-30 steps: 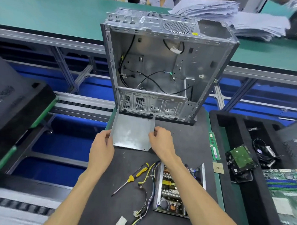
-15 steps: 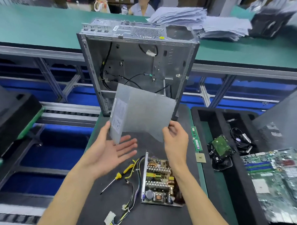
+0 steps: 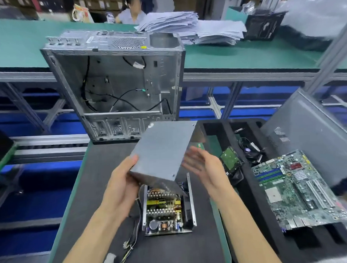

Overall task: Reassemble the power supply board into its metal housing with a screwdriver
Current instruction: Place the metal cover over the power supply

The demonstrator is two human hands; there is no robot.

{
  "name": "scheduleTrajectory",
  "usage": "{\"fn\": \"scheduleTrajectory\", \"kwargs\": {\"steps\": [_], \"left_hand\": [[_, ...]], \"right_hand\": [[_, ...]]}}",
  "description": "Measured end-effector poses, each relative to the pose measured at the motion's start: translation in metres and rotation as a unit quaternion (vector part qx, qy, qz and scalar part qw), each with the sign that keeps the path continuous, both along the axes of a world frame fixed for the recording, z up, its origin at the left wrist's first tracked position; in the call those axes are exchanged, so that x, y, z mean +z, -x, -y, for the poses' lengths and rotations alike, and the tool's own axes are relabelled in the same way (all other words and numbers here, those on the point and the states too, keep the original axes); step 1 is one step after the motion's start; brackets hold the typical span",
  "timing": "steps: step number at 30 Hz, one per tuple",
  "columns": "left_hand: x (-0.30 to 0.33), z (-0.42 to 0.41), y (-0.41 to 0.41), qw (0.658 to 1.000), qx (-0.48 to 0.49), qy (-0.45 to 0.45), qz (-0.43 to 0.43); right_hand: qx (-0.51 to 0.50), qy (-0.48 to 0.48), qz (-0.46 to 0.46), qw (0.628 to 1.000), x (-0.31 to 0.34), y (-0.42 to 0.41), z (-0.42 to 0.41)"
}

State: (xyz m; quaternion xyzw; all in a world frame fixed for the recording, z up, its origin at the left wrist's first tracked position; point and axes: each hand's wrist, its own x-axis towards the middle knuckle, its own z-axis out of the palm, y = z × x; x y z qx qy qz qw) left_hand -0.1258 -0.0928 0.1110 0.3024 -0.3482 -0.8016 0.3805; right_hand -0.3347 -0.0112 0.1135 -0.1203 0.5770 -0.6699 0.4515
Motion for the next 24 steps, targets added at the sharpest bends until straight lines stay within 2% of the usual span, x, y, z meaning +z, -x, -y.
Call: {"fn": "scheduleTrajectory", "kwargs": {"steps": [3,6,9,15,20,24], "left_hand": [[-0.002,-0.017,0.005,0.985,0.018,0.137,0.107],[-0.007,-0.036,0.009,0.967,0.01,0.207,0.151],[-0.013,-0.053,0.012,0.948,-0.016,0.26,0.181],[-0.014,-0.059,0.01,0.944,-0.035,0.269,0.186],[-0.016,-0.055,0.006,0.966,-0.033,0.218,0.137],[-0.018,-0.05,0.008,0.966,0.12,0.15,0.171]], "right_hand": [[0.009,0.008,0.115,0.993,0.006,0.006,-0.013],[0.01,0.049,0.113,0.992,0.01,0.006,-0.017],[0.01,0.039,0.101,0.994,0.013,0.0,-0.017],[-0.009,0.016,0.079,0.997,0.011,0.0,-0.022],[-0.026,-0.007,0.061,0.998,0.017,-0.003,-0.019],[-0.086,0.001,0.098,0.991,0.016,-0.012,-0.018]]}}
